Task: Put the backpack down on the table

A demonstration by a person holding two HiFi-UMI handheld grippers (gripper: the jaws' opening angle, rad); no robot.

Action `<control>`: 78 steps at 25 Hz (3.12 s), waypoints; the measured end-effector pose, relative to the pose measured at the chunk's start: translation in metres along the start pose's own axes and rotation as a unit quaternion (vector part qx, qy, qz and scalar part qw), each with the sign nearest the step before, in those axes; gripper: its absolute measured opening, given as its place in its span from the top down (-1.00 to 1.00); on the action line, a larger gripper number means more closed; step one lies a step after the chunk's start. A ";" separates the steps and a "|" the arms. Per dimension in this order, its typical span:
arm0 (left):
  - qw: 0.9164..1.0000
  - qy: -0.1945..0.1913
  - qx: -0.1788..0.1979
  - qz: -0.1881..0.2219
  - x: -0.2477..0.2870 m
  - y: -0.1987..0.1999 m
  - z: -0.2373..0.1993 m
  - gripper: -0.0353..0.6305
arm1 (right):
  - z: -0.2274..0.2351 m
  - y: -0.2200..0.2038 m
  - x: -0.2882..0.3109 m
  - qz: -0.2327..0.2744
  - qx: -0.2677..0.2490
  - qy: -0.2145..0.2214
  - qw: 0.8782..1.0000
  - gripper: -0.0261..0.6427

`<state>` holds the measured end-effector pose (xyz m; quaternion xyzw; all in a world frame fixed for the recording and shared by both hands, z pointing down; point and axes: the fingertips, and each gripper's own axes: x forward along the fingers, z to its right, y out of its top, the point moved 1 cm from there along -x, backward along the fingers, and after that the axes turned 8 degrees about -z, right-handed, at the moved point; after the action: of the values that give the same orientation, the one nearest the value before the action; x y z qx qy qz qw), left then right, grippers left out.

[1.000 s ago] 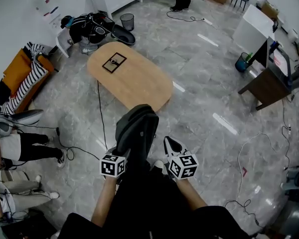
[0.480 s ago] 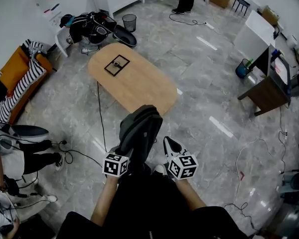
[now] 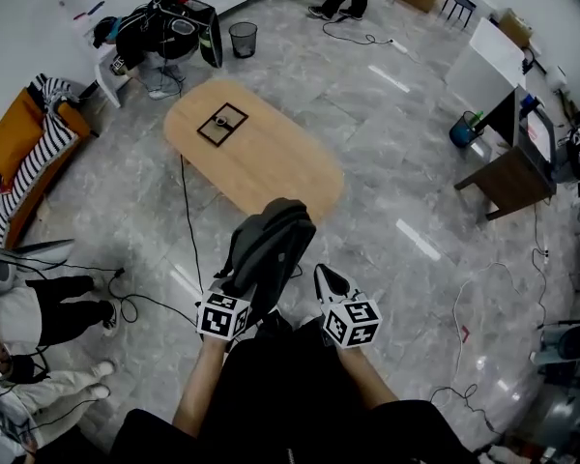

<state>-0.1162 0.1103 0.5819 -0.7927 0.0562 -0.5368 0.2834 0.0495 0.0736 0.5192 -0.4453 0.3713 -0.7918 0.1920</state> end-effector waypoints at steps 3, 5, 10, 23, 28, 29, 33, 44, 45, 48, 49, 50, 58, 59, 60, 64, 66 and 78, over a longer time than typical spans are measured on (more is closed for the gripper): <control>1.000 0.000 -0.002 -0.004 -0.002 -0.003 -0.009 0.61 | -0.002 -0.006 0.002 -0.006 0.007 -0.006 1.000 0.89; 1.000 0.001 -0.009 -0.005 -0.004 -0.005 -0.015 0.61 | -0.001 -0.008 0.002 -0.008 0.012 -0.010 1.000 0.89; 1.000 0.005 -0.020 -0.012 -0.001 -0.006 -0.027 0.61 | 0.003 -0.015 0.005 -0.018 0.019 -0.013 1.000 0.89; 0.999 0.014 -0.045 -0.023 0.020 0.013 -0.027 0.61 | 0.024 0.014 0.040 -0.026 0.017 0.026 0.999 0.89; 0.998 0.023 -0.059 -0.025 0.030 0.032 -0.030 0.61 | 0.040 0.041 0.058 -0.026 0.010 0.043 0.999 0.89; 0.998 0.024 -0.061 -0.024 0.032 0.036 -0.030 0.61 | 0.044 0.046 0.061 -0.026 0.009 0.046 0.999 0.89; 0.997 0.036 -0.070 -0.021 0.042 0.056 -0.026 0.61 | 0.062 0.065 0.074 -0.026 0.005 0.065 0.998 0.89; 0.993 0.066 -0.095 0.010 0.054 0.120 -0.021 0.61 | 0.101 0.090 0.099 -0.040 0.008 0.107 0.993 0.89; 0.993 0.067 -0.097 0.013 0.055 0.124 -0.019 0.61 | 0.106 0.090 0.098 -0.040 0.011 0.107 0.993 0.89; 0.992 0.065 -0.103 0.017 0.058 0.132 -0.012 0.61 | 0.118 0.091 0.096 -0.038 0.022 0.107 0.993 0.89; 0.992 0.065 -0.104 0.018 0.058 0.135 -0.011 0.61 | 0.121 0.092 0.095 -0.036 0.025 0.107 0.993 0.89; 0.992 0.064 -0.104 0.019 0.058 0.137 -0.009 0.61 | 0.123 0.094 0.094 -0.033 0.026 0.107 0.993 0.89; 0.994 0.072 -0.078 0.017 0.061 0.164 -0.005 0.61 | 0.138 0.098 0.091 -0.033 0.042 0.100 0.994 0.89; 0.994 0.071 -0.078 0.016 0.063 0.165 -0.006 0.61 | 0.139 0.096 0.091 -0.034 0.044 0.099 0.994 0.89; 0.994 0.070 -0.080 0.015 0.066 0.165 -0.007 0.61 | 0.140 0.095 0.092 -0.036 0.045 0.098 0.994 0.89; 0.995 0.056 -0.087 0.009 0.078 0.165 -0.009 0.61 | 0.147 0.093 0.098 -0.043 0.047 0.090 0.994 0.89; 0.995 0.046 -0.087 0.004 0.085 0.166 -0.012 0.61 | 0.147 0.098 0.104 -0.042 0.048 0.085 0.994 0.89; 0.998 0.002 -0.062 -0.020 0.127 0.194 -0.041 0.61 | 0.152 0.120 0.142 -0.058 0.052 0.042 0.996 0.89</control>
<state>-0.0578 -0.1176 0.5976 -0.8088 0.0734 -0.5393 0.2228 0.0999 -0.1578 0.5575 -0.4220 0.3112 -0.8377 0.1526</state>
